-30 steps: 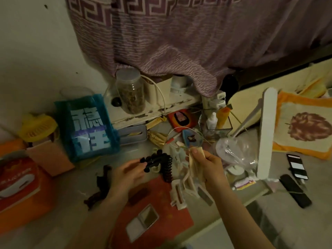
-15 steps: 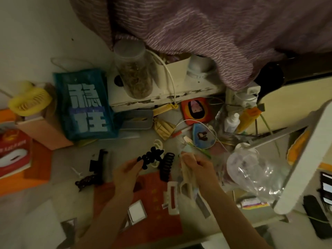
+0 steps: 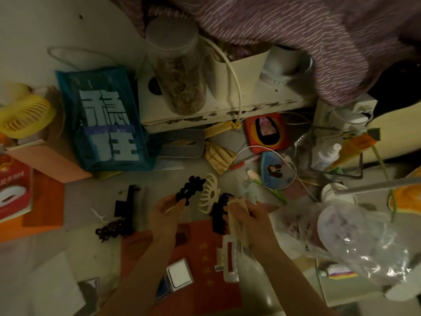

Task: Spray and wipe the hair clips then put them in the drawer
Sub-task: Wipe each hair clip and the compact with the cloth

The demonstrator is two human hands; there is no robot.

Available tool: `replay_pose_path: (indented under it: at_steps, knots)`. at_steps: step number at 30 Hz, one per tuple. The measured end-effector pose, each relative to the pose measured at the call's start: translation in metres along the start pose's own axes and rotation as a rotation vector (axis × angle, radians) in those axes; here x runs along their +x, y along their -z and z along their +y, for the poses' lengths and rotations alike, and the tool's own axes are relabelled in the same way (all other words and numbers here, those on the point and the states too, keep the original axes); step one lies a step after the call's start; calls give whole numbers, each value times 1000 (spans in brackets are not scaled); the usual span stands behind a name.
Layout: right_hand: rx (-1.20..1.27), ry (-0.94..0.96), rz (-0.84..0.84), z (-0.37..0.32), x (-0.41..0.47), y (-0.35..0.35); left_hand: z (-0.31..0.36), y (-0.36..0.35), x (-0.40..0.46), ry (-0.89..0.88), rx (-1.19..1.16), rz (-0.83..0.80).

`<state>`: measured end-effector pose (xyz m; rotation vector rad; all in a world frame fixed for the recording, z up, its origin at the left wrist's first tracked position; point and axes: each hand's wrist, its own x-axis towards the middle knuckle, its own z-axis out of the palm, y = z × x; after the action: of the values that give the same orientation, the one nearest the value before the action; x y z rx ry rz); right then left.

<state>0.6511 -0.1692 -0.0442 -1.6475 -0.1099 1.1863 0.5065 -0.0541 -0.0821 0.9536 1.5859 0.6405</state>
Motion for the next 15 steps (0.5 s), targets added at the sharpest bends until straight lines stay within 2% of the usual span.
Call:
replay_pose_path:
  at_steps: [8,15]
  knots:
    - [19,-30,-37,13,3,-11,-20,-8,22,-60,51,8]
    - [45,-3,-38,18,1,-14,-32,-8,29,-111,102,-48]
